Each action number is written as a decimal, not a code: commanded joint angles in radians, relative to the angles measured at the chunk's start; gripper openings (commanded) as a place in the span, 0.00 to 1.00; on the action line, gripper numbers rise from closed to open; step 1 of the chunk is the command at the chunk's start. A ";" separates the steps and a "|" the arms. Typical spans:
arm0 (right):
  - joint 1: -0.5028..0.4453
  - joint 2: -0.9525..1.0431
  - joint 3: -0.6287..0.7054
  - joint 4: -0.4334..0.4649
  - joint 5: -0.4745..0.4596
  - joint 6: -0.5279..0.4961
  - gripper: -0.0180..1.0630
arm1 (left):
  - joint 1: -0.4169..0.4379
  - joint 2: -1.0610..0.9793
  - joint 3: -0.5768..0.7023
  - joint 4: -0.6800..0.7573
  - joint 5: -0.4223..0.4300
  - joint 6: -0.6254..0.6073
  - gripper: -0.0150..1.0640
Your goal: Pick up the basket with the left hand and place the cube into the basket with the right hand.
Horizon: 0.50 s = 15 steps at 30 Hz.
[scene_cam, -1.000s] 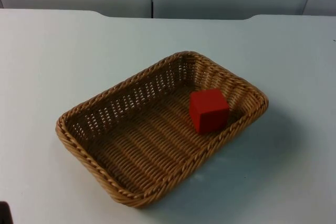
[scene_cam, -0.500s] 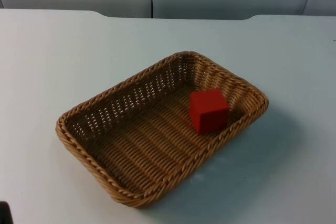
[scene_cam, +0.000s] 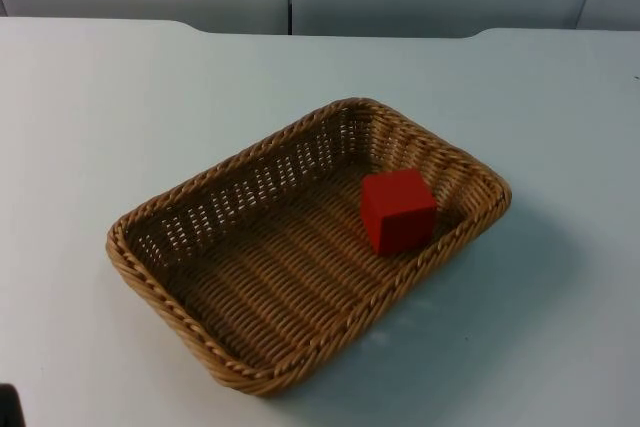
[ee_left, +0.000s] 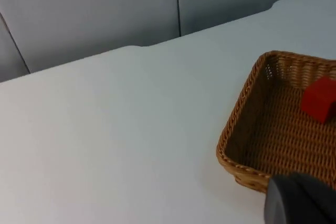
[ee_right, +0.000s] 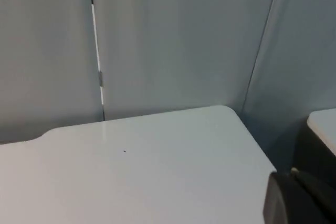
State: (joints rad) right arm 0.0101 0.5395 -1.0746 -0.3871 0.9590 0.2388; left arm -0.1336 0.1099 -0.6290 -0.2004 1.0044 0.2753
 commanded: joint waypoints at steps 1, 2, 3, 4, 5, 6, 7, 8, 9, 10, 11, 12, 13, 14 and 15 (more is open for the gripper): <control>-0.002 -0.079 0.101 0.002 -0.078 0.066 0.01 | -0.031 -0.031 0.002 0.044 0.005 -0.035 0.01; -0.002 -0.129 0.156 0.002 -0.108 0.108 0.01 | -0.039 -0.045 0.002 0.062 0.005 -0.056 0.01; -0.002 -0.181 0.200 -0.008 -0.133 0.141 0.01 | -0.044 -0.056 0.002 0.086 0.005 -0.078 0.01; -0.002 -0.226 0.251 -0.020 -0.165 0.162 0.01 | -0.045 -0.069 0.002 0.107 0.005 -0.089 0.01; -0.002 -0.226 0.251 -0.020 -0.165 0.162 0.01 | -0.045 -0.069 0.002 0.107 0.005 -0.089 0.01; -0.002 -0.278 0.298 -0.033 -0.192 0.179 0.01 | -0.045 -0.078 0.002 0.117 0.005 -0.101 0.01; -0.002 -0.328 0.342 -0.043 -0.207 0.191 0.01 | -0.045 -0.080 0.002 0.121 0.005 -0.103 0.01; -0.002 -0.367 0.374 -0.047 -0.211 0.191 0.01 | -0.045 -0.080 0.002 0.119 0.005 -0.103 0.01; -0.002 -0.409 0.410 -0.050 -0.200 0.191 0.01 | -0.045 -0.080 0.002 0.117 0.005 -0.108 0.01; -0.002 -0.409 0.410 -0.050 -0.200 0.191 0.01 | -0.045 -0.080 0.002 0.117 0.005 -0.108 0.01; -0.002 -0.447 0.440 -0.047 -0.179 0.191 0.01 | -0.045 -0.080 0.002 0.117 0.005 -0.124 0.01; -0.002 -0.482 0.461 -0.033 -0.157 0.191 0.01 | -0.045 -0.080 0.002 0.117 0.005 -0.127 0.01; -0.002 -0.510 0.485 -0.015 -0.133 0.183 0.01 | -0.045 -0.080 0.002 0.117 0.005 -0.127 0.01; -0.002 -0.540 0.504 0.008 -0.119 0.159 0.01 | -0.045 -0.080 0.002 0.117 0.005 -0.127 0.01; -0.002 -0.540 0.504 0.008 -0.119 0.159 0.01 | -0.045 -0.080 0.002 0.117 0.005 -0.127 0.01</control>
State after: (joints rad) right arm 0.0101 0.0206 -0.5806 -0.3787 0.8380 0.3990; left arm -0.1730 0.0357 -0.6290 -0.0842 1.0101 0.1598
